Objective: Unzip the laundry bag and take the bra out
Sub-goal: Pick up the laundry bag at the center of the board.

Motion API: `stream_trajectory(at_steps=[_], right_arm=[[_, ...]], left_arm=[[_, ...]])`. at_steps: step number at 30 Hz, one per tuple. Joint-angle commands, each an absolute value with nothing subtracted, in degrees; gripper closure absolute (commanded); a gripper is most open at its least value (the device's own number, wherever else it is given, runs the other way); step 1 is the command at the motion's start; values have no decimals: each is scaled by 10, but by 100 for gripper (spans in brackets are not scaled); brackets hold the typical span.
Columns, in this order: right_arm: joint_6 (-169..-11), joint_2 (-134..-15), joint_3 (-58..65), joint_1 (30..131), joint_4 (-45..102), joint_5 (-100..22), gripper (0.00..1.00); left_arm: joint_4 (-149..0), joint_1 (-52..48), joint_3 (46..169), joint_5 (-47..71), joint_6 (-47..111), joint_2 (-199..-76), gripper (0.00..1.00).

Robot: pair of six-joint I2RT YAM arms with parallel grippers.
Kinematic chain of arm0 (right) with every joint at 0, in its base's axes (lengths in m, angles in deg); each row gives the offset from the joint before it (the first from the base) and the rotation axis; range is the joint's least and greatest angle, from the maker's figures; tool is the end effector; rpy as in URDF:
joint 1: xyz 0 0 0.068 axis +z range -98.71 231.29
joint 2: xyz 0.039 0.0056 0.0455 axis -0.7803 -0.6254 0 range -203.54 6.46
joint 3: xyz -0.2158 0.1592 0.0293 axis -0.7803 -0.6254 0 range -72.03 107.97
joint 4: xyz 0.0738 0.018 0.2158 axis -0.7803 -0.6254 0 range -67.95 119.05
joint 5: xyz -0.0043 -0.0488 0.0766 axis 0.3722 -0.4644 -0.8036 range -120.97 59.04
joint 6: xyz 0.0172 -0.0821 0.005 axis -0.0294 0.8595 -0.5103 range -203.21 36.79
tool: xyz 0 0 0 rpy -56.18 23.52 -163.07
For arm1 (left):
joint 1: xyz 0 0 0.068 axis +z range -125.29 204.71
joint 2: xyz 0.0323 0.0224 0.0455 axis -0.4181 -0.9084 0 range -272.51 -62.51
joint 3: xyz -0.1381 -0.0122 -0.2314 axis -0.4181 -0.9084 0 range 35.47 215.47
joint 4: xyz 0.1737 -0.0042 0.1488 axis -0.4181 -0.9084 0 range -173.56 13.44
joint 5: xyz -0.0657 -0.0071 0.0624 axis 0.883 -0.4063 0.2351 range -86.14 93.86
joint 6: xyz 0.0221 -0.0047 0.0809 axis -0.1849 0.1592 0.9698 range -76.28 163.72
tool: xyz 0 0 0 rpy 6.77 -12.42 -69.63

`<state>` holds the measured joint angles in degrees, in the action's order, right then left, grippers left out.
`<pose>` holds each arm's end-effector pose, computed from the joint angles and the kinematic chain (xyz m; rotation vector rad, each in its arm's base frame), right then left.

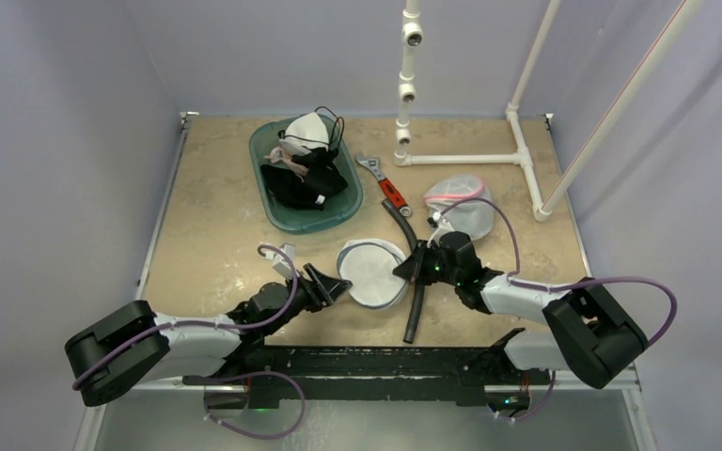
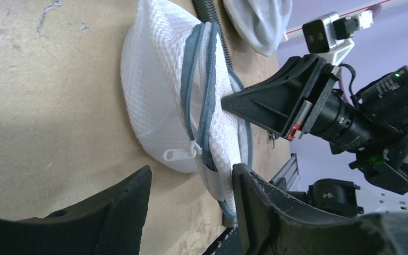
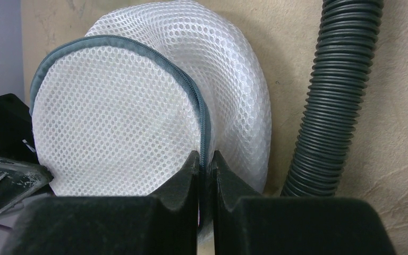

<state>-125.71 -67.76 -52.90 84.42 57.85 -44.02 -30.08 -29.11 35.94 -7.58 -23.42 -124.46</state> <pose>0.1994 0.1500 0.1623 0.0236 2.1859 1.0277 0.1247 -0.1458 0.1502 -0.3899 1.9964 -1.2540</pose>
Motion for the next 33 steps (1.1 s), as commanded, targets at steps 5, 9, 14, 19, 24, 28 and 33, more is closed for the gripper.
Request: stream_trajectory(at_steps=[5,9,14,19,24,28,33], right_arm=[[-1264,-670,-538,839,607,-464,100],[-1265,-667,-540,838,609,-468,100],[-1265,-663,-540,838,608,-470,100],[-1267,-662,-540,838,612,-476,100],[-1267,-662,-541,838,614,-482,100],[-1267,-661,-542,838,614,-483,100],[-1263,-655,-541,838,609,-483,100]], left_arm=[[-193,-295,350,-60,-231,-1269,46],[-175,-294,368,-56,-227,-1296,48],[-132,-295,366,-49,-234,-1339,49],[-90,-295,365,-47,-237,-1370,51],[-60,-294,374,-38,-235,-1395,57],[-44,-295,377,-35,-235,-1409,70],[-39,-295,377,-30,-235,-1409,92]])
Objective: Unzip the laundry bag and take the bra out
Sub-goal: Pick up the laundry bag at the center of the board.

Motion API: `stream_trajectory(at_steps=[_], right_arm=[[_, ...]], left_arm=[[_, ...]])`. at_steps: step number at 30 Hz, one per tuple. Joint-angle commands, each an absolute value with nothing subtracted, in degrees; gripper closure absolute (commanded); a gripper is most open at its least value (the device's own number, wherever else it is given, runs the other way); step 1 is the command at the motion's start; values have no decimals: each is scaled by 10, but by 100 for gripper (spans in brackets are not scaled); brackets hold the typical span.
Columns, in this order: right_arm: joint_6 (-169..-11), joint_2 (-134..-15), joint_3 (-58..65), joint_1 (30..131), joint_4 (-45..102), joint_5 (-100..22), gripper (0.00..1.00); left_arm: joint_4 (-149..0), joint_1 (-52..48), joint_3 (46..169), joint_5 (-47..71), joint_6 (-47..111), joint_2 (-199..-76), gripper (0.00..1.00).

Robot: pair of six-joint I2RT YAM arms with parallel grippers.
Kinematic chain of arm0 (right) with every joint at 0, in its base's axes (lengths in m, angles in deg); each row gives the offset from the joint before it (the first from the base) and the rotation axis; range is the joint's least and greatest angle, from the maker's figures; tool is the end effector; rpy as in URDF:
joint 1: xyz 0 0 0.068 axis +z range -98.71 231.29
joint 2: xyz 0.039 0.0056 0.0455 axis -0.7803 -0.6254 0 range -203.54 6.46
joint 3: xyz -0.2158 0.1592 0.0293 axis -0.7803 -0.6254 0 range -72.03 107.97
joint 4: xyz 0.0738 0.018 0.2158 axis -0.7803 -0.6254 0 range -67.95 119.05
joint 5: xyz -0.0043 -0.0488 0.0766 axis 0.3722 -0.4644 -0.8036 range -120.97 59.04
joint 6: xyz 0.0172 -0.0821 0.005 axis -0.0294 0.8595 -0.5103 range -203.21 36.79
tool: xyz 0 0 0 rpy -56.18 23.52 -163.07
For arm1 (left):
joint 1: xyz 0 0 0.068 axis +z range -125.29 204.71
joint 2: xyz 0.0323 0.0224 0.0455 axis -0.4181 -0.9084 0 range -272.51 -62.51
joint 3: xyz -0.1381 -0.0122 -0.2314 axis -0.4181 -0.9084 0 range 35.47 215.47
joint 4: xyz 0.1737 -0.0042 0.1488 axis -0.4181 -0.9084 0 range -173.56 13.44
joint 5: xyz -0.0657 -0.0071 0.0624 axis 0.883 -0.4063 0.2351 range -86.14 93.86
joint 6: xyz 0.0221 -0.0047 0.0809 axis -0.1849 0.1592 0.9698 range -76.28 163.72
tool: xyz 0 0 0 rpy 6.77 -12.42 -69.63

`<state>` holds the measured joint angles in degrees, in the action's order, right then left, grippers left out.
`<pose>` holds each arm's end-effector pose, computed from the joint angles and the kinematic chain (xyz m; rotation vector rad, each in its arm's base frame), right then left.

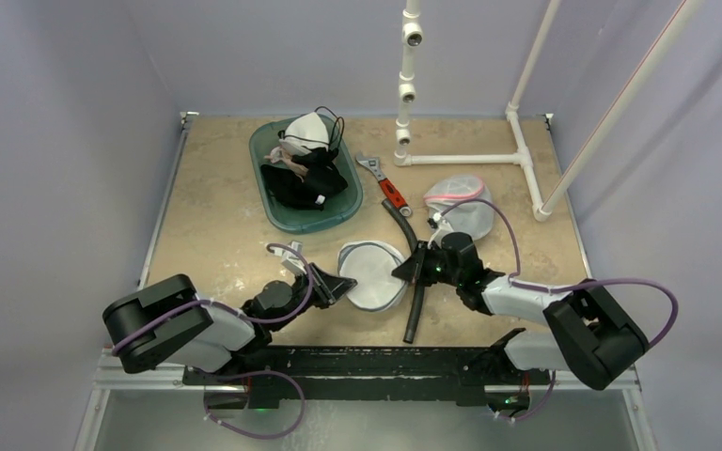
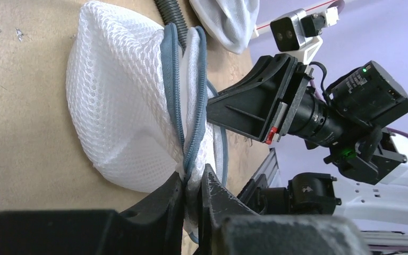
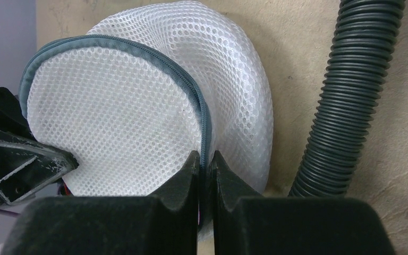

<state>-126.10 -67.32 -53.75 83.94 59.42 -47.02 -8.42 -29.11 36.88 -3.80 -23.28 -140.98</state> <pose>0.1965 0.1501 0.1636 0.0000 2.1758 1.0850 0.1368 -0.1705 0.1553 -0.3347 1.9251 -1.3862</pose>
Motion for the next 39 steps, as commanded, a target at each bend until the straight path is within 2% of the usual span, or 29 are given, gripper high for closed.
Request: stream_trajectory(at_steps=[1,4,5,6,8,11,13,16,21,29,35,39], right_arm=[[-1259,-652,-539,838,605,-483,100],[-1245,-635,-531,838,586,-466,99],[-1240,-626,-525,838,576,-456,95],[-1237,-614,-520,838,562,-444,87],[-1228,-586,-504,838,527,-435,63],[-1201,-527,-464,839,449,-412,37],[-1182,-493,-433,840,385,-395,25],[-1156,-445,-395,840,326,-374,14],[-1134,-387,-358,840,280,-361,11],[-1129,-358,-371,840,288,-359,11],[-1136,-365,-386,840,316,-374,11],[-1143,-363,-398,840,326,-381,11]], left_arm=[[-43,-295,377,-29,-234,-1406,97],[-71,-294,380,-27,-233,-1389,100],[-86,-294,381,-27,-234,-1378,100],[-109,-295,384,-27,-234,-1364,100],[-183,-295,402,-29,-228,-1325,100],[-419,-294,485,-50,-188,-1233,100],[-563,-295,551,-76,-153,-1195,100],[-727,-296,640,-115,-115,-1160,100],[-964,-295,771,-196,-91,-1117,100],[-1208,-295,954,-359,-87,-1067,100],[-1304,-293,1035,-489,-93,-1110,100],[-1306,-273,1067,-531,-80,-1150,100]])
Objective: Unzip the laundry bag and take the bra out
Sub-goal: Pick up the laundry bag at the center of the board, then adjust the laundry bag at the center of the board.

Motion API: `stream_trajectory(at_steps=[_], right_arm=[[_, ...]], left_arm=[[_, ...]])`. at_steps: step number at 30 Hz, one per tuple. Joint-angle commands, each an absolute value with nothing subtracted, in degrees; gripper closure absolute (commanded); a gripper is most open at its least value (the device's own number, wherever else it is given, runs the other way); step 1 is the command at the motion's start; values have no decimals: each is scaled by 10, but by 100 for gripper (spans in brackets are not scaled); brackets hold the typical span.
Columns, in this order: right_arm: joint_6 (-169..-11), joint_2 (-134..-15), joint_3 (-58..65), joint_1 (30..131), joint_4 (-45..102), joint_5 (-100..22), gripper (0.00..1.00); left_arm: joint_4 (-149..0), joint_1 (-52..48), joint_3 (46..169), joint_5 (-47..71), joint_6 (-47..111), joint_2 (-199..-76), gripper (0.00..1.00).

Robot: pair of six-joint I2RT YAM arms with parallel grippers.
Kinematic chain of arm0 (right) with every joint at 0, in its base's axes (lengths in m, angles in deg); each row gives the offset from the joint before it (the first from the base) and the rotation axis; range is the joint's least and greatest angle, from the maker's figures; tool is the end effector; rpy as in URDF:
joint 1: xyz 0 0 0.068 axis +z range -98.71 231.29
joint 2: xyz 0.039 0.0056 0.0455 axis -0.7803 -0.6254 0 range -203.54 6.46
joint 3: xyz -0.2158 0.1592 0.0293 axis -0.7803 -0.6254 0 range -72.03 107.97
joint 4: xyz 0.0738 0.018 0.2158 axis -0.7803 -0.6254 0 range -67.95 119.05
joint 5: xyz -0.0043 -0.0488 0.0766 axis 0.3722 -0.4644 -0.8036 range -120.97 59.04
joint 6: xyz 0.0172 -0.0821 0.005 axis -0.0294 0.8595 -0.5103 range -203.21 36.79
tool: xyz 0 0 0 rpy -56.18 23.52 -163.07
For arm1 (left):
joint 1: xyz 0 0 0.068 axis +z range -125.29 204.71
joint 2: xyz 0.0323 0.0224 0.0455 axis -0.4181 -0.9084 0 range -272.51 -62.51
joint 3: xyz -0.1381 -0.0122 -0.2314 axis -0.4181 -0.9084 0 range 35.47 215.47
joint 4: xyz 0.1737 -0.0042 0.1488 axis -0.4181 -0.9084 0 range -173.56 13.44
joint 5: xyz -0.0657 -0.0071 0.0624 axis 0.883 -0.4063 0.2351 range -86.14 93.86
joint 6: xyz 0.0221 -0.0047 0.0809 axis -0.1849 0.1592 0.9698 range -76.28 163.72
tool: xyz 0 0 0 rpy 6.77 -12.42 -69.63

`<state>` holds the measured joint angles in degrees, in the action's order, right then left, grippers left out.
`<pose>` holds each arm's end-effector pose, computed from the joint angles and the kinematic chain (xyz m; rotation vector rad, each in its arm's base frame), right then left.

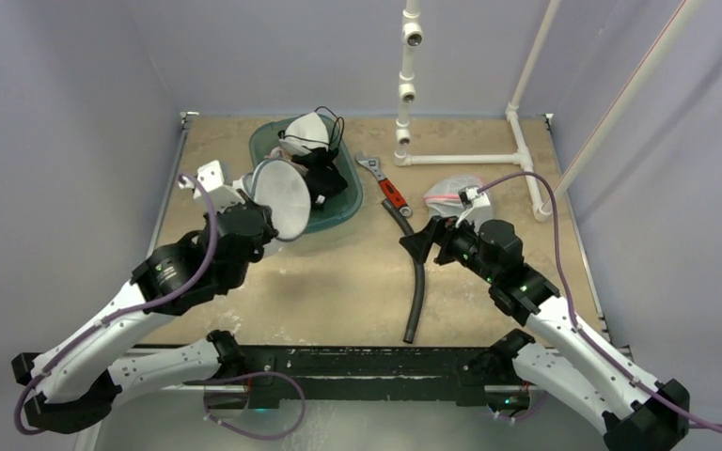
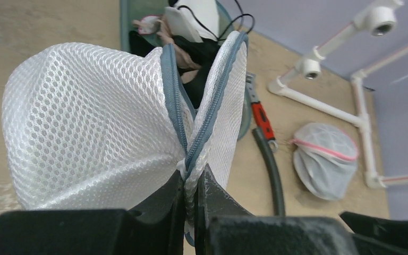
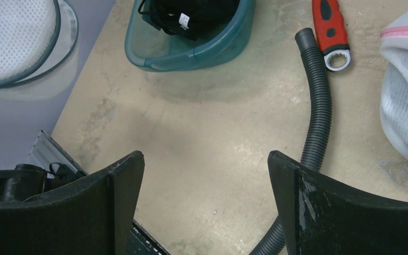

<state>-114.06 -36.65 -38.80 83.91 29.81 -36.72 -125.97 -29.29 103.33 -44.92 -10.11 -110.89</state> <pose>0.1577 0.1097 0.2915 -0.1057 1.8124 0.8906 0.1215 -0.0732 0.3739 -0.4849 1.8613 -0.3724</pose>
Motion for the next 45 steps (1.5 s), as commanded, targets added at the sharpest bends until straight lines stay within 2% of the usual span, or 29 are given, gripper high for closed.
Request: stream_trajectory(at_steps=[1,5,10,15,23,28,33,37,42,45], right_arm=[[-1143,-362,-400,840,328,-382,11],[-1144,-362,-404,840,332,-386,11],[-1147,-362,-405,839,342,-400,12],[-1146,-358,-418,840,352,-409,11],[-1146,-369,-435,840,371,-429,11],[-1138,-380,-440,840,381,-433,12],[-1136,-388,-438,840,388,-431,12],[-1135,-384,-431,840,386,-414,11],[-1134,-363,-389,839,353,-367,12],[-1134,-342,-357,840,311,-350,12]], left_arm=[[-1295,-261,1073,-534,-66,-1155,100],[-1266,-167,1105,-502,-1,-1201,100],[-1188,106,1082,-280,56,-1213,100],[-1137,235,1050,-153,39,-1194,100],[-1058,301,790,-120,-55,-1085,100],[-1053,303,724,-117,-66,-1060,100],[-1071,302,818,-66,-53,-1047,100],[-1097,275,936,43,-50,-1055,100],[-1050,231,947,212,-102,-1030,100],[-1056,222,959,273,-110,-1011,100]])
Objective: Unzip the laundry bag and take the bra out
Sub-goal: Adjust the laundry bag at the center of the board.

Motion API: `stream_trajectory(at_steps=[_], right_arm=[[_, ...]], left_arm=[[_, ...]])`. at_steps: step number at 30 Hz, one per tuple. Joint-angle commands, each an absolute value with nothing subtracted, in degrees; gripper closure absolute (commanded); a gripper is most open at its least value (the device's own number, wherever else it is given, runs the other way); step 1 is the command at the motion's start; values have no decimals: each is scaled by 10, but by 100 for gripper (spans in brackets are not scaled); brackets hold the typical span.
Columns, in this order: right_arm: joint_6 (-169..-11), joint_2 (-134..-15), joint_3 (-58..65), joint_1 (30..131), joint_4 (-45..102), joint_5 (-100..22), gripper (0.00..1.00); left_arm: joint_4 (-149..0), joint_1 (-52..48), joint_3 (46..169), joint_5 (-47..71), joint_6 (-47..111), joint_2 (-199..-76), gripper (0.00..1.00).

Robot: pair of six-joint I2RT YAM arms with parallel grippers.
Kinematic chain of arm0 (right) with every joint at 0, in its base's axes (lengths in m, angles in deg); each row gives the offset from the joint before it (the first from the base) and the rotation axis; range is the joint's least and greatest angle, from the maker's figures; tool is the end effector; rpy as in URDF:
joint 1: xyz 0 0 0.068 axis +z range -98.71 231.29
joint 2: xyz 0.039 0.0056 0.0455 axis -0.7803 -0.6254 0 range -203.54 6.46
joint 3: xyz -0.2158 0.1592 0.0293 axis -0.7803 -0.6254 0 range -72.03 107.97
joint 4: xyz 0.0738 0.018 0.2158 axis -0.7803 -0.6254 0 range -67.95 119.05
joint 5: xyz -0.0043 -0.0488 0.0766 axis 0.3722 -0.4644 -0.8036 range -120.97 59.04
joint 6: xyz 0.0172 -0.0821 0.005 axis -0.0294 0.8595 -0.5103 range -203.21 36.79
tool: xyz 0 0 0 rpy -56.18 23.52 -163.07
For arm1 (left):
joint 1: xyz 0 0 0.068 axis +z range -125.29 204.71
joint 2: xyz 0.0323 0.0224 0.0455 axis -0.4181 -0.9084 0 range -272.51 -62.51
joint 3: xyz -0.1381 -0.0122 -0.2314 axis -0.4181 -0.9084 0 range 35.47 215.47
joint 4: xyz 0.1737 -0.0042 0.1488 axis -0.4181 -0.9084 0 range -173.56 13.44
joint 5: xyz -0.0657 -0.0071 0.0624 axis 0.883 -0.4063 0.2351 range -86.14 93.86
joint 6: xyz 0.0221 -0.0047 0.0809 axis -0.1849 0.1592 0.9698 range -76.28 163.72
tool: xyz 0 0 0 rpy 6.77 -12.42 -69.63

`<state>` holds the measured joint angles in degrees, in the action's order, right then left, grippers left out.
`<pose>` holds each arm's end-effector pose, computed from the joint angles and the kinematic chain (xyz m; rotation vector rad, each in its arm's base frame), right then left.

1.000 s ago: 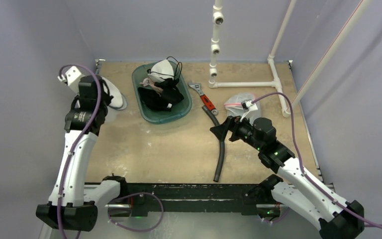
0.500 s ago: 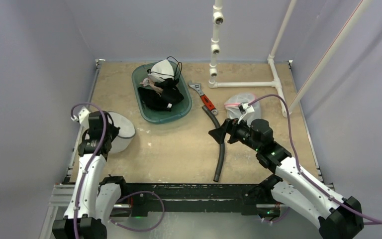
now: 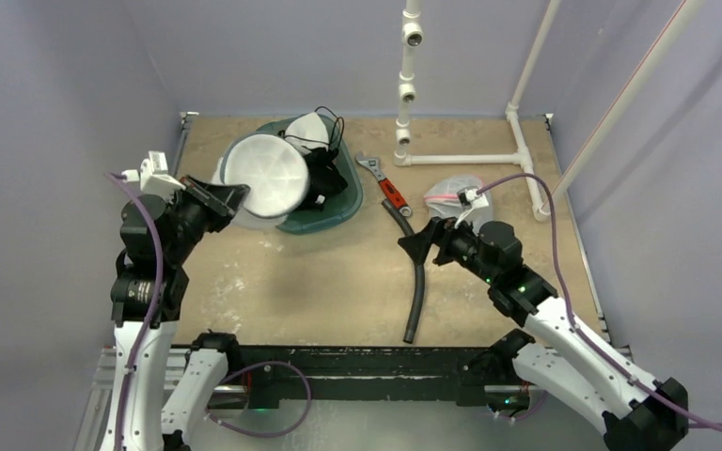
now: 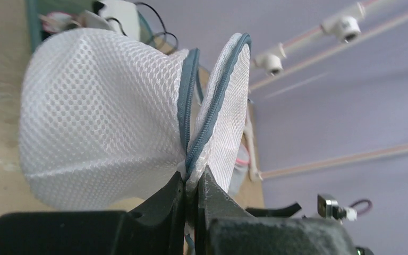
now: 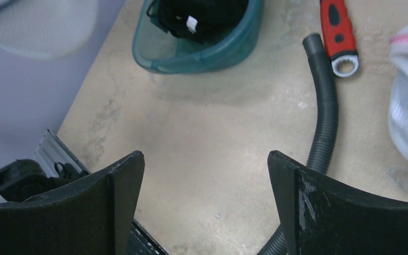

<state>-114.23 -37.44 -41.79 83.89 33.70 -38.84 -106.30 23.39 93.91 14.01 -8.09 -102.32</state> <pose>0.1590 0.1137 0.2801 -0.1318 1.8148 0.9238 0.1425 -0.0163 0.3761 -0.6602 1.7143 -0.8196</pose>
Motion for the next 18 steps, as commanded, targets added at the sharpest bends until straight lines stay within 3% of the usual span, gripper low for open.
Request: stream_trajectory(at_steps=[1,10,18], right_arm=[[-1135,-336,-347,840,301,-336,12],[-1130,-319,-288,840,258,-258,11],[-1114,-307,-274,840,226,-228,11]], left_arm=[[-1059,214,966,283,-112,-1005,100],[-1013,178,917,370,-155,-979,100],[-1013,141,886,375,-100,-1016,100]])
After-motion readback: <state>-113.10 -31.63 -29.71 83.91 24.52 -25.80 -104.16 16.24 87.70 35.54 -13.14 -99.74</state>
